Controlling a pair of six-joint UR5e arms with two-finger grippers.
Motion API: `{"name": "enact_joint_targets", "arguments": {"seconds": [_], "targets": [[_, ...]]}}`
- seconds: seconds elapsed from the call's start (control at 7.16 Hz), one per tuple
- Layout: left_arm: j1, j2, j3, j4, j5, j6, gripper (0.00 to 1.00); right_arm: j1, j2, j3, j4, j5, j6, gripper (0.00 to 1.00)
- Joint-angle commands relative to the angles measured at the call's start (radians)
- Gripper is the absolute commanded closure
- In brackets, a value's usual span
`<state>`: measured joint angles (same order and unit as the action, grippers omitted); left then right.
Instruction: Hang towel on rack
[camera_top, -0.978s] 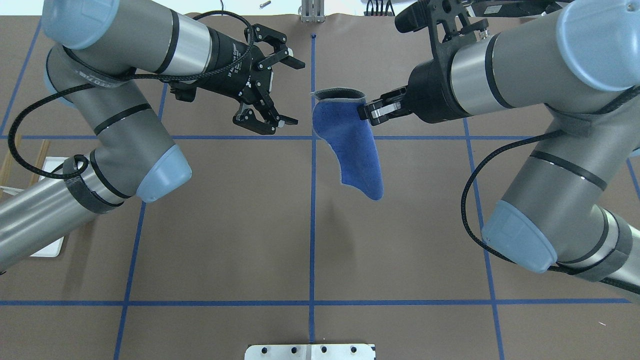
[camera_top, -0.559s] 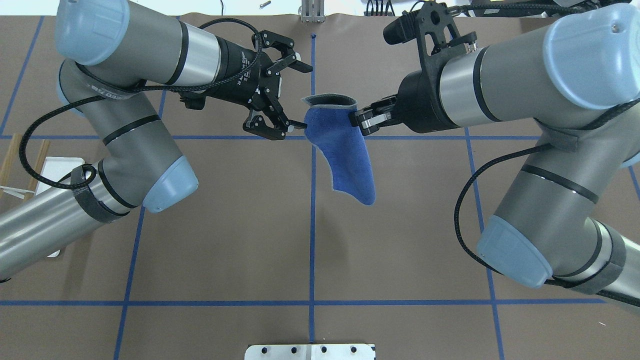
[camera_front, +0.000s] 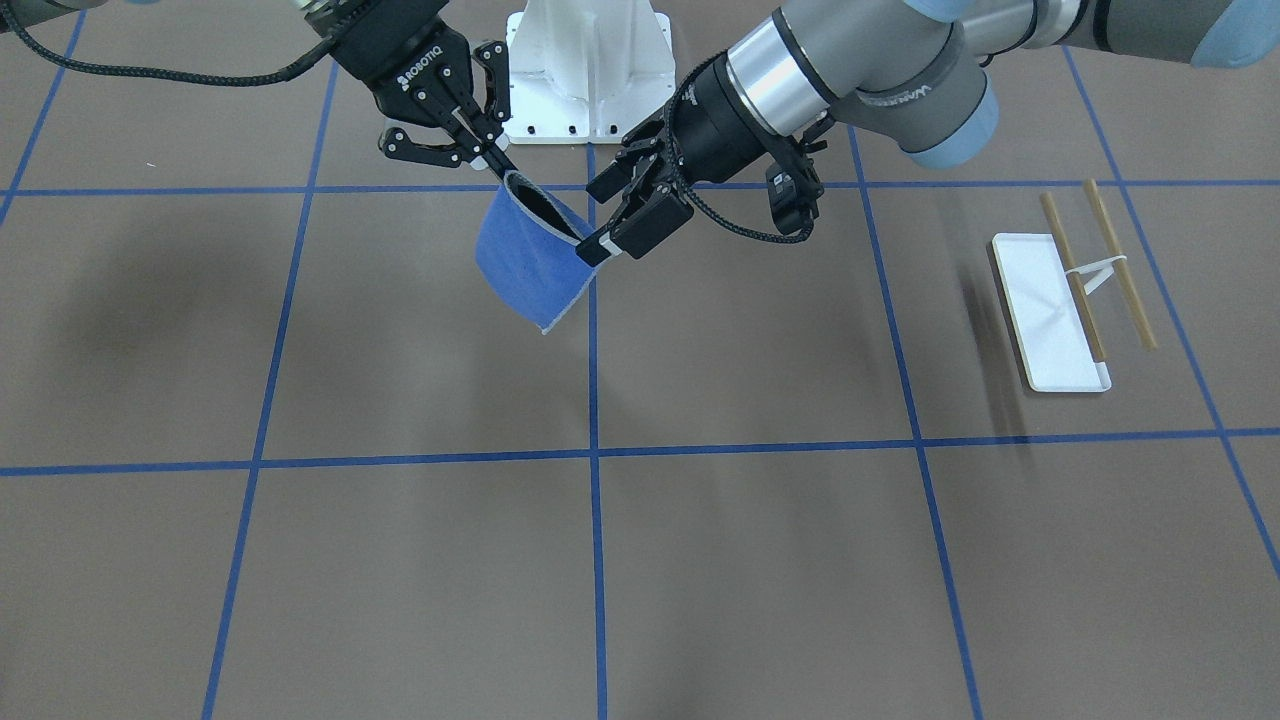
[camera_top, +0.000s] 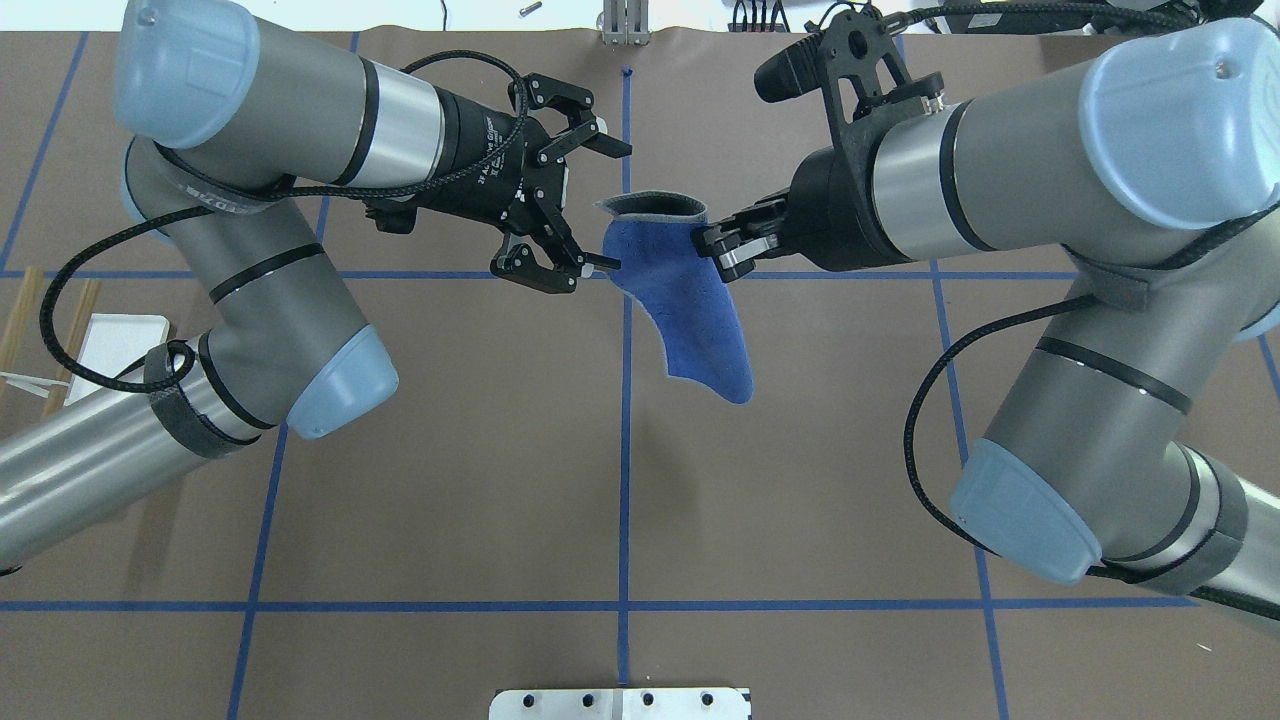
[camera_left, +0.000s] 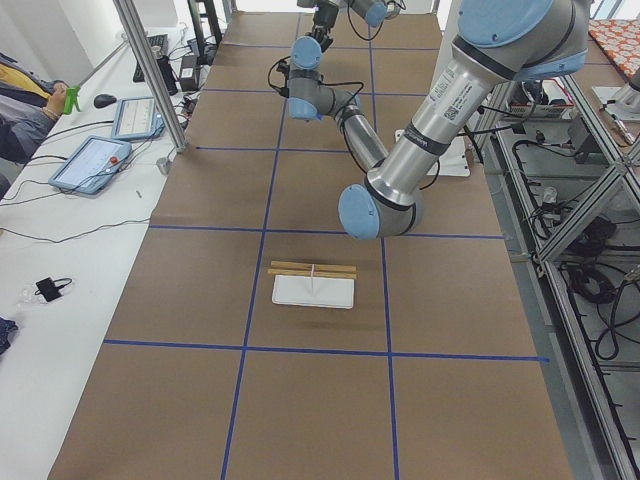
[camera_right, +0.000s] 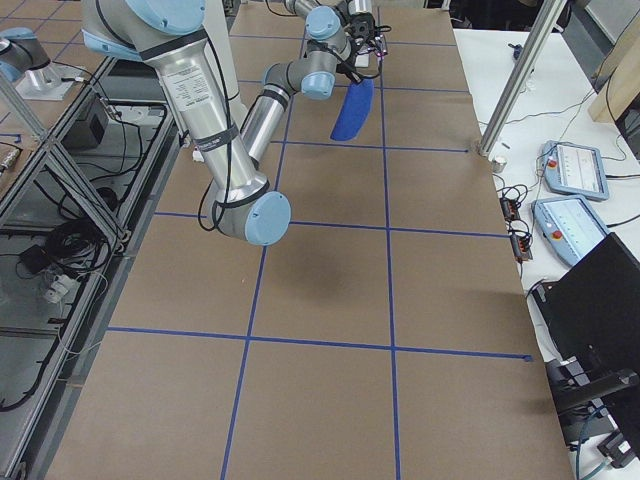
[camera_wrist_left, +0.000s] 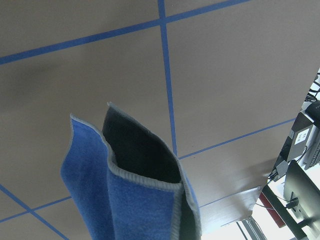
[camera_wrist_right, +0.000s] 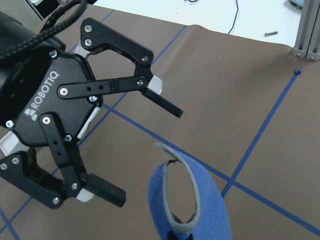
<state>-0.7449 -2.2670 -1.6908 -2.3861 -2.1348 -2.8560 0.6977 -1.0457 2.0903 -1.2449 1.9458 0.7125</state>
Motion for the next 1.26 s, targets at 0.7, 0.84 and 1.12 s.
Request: {"name": "enact_joint_targets", "arguments": {"seconds": [0.7,0.84,1.12], "targets": [[0.019,0.017,-0.016,-0.004,0.021,0.0,0.02,-0.024,0.001,0.028,0.002,-0.002,-0.045,1.0],[0.021,0.017,-0.018,-0.004,0.021,0.0,0.02,-0.024,0.003,0.028,0.002,-0.007,-0.045,1.0],[0.022,0.017,-0.021,-0.002,0.021,0.0,0.11,-0.046,0.003,0.027,0.002,-0.039,-0.045,1.0]]}}
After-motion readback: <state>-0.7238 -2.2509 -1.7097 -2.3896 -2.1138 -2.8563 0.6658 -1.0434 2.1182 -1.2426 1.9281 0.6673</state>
